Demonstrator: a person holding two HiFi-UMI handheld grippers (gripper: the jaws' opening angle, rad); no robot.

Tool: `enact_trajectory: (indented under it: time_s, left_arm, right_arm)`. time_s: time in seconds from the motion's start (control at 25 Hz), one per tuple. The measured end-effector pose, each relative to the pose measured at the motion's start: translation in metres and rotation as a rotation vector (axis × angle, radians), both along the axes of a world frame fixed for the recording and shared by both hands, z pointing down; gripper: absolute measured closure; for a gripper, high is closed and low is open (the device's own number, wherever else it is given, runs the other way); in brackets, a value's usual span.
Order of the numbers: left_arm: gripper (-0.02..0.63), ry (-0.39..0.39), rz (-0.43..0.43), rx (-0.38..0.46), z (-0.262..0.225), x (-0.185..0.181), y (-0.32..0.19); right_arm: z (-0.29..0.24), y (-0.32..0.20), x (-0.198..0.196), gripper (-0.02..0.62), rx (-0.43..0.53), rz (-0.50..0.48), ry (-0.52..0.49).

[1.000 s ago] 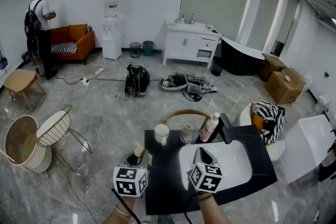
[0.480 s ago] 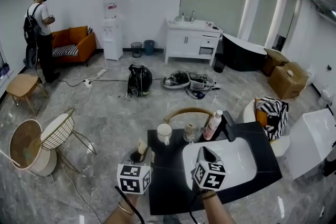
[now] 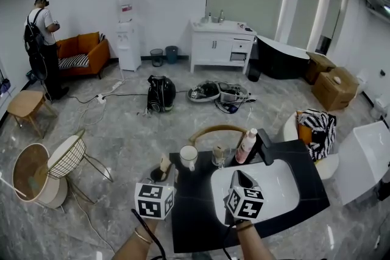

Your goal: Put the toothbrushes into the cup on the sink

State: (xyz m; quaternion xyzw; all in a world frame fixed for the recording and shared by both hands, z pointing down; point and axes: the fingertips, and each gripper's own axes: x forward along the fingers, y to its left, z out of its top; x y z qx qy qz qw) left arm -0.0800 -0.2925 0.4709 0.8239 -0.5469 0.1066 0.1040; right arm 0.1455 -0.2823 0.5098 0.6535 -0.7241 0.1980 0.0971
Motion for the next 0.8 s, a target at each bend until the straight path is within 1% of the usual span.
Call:
enact_trajectory:
  time_s: [0.24,0.8]
  left_arm:
    - [0.566,-0.012,0.001,0.012,-0.007,0.002,-0.017]
    - [0.566,-0.035,0.022,0.048,-0.025,0.013,-0.047]
  right_arm:
    - [0.005,-0.006,0.016,0.591,-0.014,0.021,-0.004]
    - [0.01,-0.021,0.032,0.591,-0.023,0.053,-0.021]
